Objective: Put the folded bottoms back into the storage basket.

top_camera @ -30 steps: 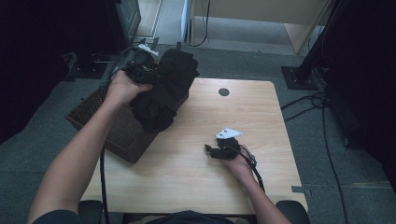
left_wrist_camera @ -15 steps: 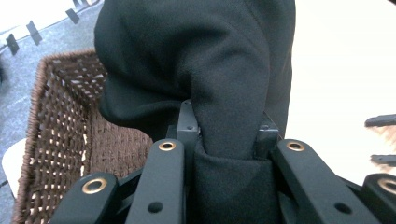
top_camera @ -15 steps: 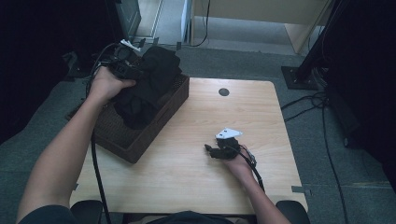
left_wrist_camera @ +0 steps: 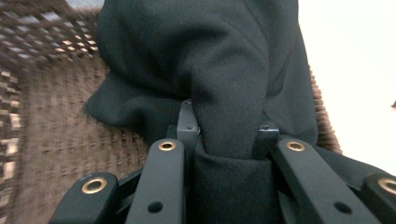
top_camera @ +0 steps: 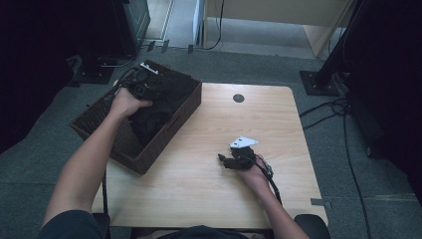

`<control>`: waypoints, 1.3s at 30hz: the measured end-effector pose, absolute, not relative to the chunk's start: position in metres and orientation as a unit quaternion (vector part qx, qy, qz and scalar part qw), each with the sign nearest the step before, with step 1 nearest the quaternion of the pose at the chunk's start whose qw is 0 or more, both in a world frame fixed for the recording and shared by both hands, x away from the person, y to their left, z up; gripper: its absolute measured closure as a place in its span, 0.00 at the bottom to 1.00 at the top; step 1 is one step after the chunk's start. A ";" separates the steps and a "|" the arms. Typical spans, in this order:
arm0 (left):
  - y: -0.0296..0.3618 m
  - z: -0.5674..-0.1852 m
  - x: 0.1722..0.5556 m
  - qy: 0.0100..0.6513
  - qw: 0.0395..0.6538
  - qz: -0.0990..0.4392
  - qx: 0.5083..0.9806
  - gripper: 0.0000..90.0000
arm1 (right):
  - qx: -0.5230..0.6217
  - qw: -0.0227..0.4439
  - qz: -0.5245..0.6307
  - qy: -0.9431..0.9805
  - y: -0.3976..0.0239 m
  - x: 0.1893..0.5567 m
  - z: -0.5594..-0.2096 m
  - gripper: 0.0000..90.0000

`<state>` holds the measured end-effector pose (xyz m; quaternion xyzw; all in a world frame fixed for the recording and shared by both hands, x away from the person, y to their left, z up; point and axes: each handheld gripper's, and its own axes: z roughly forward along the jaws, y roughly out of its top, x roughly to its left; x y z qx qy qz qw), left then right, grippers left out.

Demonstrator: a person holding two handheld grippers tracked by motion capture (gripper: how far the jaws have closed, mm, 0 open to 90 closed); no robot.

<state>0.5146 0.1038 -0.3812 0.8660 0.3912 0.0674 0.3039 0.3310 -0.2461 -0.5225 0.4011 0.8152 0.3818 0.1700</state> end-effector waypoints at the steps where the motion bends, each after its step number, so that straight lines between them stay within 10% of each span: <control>1: 0.105 -0.386 0.518 0.394 0.302 0.062 0.866 0.80 | 0.401 0.170 0.382 0.815 -0.246 0.331 -0.522 0.41; 12: 0.115 -0.416 0.541 0.419 0.291 0.055 0.858 0.78 | 0.402 0.170 0.382 0.815 -0.246 0.331 -0.522 0.41; 21: 0.129 -0.419 0.548 0.452 0.290 0.068 0.841 0.54 | 0.404 0.171 0.381 0.814 -0.246 0.330 -0.523 0.41; 39: 0.153 -0.381 0.541 0.462 0.317 0.098 0.822 0.53 | 0.404 0.171 0.381 0.814 -0.246 0.330 -0.523 0.41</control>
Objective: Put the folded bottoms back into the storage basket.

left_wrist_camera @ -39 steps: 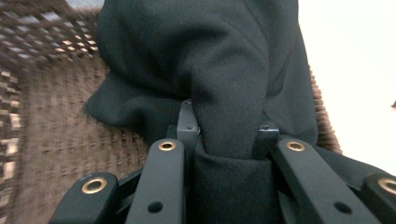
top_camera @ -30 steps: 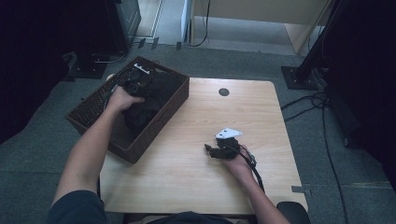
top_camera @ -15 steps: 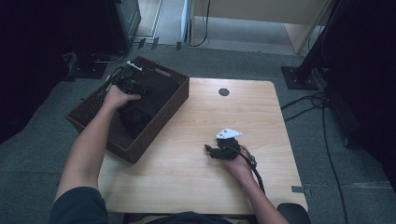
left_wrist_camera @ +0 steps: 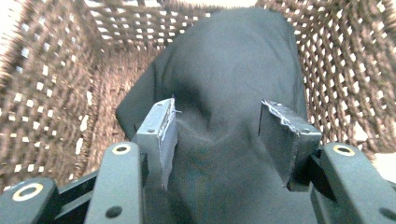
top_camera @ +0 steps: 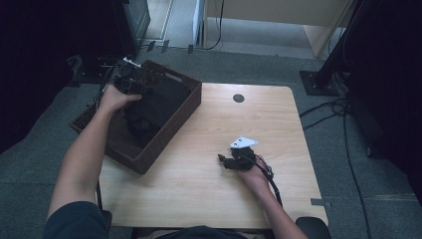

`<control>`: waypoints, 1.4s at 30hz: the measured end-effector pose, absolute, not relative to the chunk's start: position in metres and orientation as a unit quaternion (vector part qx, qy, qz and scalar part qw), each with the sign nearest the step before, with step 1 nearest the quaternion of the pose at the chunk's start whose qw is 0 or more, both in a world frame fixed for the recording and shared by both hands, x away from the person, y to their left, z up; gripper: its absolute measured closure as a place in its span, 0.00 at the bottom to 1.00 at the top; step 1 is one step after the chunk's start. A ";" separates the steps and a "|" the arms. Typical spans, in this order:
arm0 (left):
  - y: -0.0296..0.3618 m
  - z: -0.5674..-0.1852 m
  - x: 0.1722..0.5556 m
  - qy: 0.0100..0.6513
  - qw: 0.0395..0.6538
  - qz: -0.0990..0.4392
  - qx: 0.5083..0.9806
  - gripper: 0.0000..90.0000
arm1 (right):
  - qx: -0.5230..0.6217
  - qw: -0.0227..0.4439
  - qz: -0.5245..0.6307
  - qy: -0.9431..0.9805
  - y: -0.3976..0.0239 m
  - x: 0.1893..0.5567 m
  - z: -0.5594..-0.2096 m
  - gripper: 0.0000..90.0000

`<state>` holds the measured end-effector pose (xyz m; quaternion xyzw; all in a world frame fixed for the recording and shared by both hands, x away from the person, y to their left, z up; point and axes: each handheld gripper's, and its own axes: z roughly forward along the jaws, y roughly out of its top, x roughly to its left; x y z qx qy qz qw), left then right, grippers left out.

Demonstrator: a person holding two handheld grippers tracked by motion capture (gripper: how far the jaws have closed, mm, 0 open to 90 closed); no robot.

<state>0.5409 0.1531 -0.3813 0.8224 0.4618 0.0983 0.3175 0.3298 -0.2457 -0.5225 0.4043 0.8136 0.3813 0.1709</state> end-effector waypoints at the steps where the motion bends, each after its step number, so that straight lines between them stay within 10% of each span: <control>1: 0.152 -0.379 0.540 0.459 0.318 0.102 0.823 0.54 | 0.404 0.171 0.381 0.814 -0.246 0.330 -0.523 0.41; 42: 0.132 -0.421 0.530 0.439 0.321 0.094 0.834 0.58 | 0.406 0.173 0.381 0.812 -0.245 0.330 -0.523 0.41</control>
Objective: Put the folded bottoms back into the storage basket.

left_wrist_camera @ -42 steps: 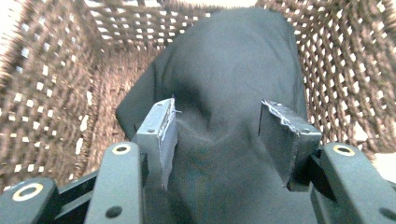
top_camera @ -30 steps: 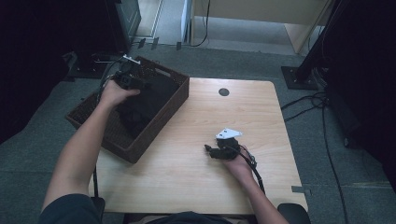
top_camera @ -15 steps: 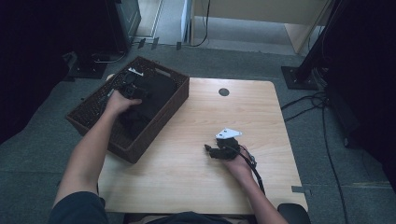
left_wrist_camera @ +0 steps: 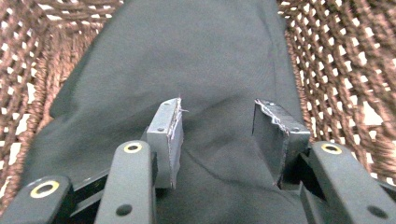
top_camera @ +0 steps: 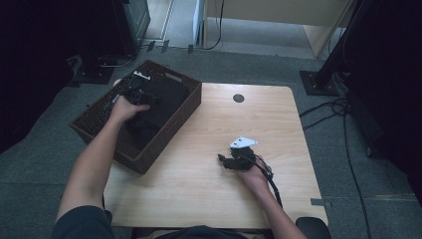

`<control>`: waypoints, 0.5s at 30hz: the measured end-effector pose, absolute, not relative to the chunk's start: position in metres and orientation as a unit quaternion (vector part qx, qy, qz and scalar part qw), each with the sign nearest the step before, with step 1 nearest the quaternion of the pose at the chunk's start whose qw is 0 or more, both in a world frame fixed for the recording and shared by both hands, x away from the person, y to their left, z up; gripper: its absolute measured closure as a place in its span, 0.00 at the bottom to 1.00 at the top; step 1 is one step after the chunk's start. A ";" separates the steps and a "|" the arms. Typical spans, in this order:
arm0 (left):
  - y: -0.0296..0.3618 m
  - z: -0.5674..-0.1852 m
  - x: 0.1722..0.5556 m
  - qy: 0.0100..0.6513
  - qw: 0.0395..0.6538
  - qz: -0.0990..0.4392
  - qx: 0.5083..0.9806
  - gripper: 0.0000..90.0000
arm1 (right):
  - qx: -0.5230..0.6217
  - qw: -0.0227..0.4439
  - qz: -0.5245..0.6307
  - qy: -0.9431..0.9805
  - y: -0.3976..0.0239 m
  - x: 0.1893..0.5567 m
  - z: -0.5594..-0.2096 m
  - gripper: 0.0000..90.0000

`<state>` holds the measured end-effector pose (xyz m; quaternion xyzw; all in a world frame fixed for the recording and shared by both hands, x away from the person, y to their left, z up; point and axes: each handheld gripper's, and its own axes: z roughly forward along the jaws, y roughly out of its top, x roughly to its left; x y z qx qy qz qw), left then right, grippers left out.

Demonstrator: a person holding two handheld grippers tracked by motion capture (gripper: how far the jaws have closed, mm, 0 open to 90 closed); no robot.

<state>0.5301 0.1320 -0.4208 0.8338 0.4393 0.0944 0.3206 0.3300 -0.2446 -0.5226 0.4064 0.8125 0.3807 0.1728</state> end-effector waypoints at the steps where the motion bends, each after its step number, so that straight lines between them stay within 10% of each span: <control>1: 0.132 -0.416 0.528 0.439 0.325 0.095 0.832 0.58 | 0.406 0.173 0.381 0.812 -0.245 0.330 -0.523 0.41; 15: 0.113 -0.382 0.498 0.409 0.350 0.095 0.837 0.58 | 0.403 0.171 0.381 0.814 -0.241 0.331 -0.523 0.41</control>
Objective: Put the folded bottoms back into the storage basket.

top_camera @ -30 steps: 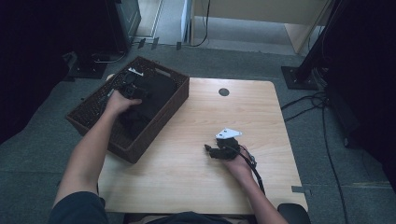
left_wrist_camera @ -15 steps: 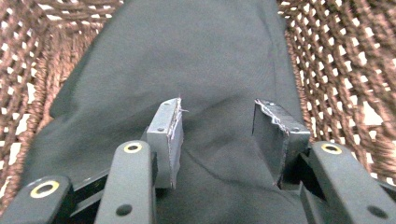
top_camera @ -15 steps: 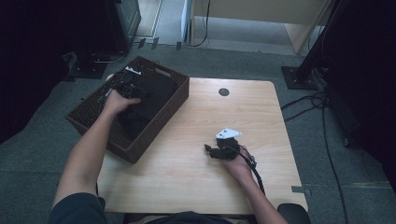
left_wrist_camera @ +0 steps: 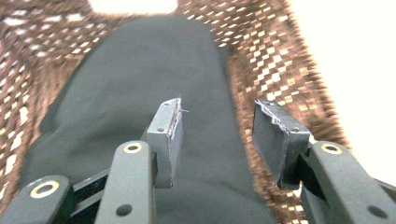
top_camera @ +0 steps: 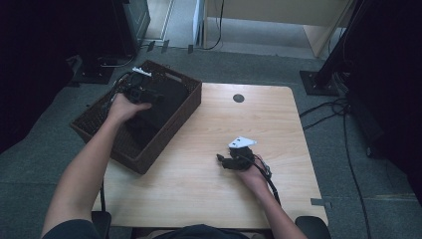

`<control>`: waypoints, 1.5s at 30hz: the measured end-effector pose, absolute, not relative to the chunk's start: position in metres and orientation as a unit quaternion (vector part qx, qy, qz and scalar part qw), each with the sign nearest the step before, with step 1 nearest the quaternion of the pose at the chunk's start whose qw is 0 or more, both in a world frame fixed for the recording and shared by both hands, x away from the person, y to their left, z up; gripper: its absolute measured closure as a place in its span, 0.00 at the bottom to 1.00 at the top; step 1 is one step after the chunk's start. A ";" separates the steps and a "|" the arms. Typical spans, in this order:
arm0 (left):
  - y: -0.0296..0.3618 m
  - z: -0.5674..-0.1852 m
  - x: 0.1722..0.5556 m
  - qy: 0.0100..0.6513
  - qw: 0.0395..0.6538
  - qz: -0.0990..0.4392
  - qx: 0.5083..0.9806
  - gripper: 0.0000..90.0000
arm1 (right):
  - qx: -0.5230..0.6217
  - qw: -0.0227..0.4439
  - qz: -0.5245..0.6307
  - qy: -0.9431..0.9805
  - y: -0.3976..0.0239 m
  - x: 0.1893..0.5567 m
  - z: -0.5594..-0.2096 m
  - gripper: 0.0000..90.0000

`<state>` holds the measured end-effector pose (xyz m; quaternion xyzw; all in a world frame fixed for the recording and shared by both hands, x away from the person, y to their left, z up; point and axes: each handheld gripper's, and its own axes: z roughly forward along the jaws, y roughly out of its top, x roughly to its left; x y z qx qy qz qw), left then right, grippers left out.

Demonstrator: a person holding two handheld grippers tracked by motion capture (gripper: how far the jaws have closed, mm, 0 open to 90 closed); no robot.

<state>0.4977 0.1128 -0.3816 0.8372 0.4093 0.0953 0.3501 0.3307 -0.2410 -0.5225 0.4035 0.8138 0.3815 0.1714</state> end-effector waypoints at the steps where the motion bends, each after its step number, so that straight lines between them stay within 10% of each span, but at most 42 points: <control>1: 0.109 -0.380 0.495 0.407 0.351 0.094 0.838 0.58 | 0.403 0.171 0.381 0.814 -0.241 0.331 -0.523 0.41; 45: 0.056 -0.417 0.456 0.414 0.314 0.059 0.853 0.86 | 0.403 0.173 0.381 0.814 -0.241 0.331 -0.523 0.40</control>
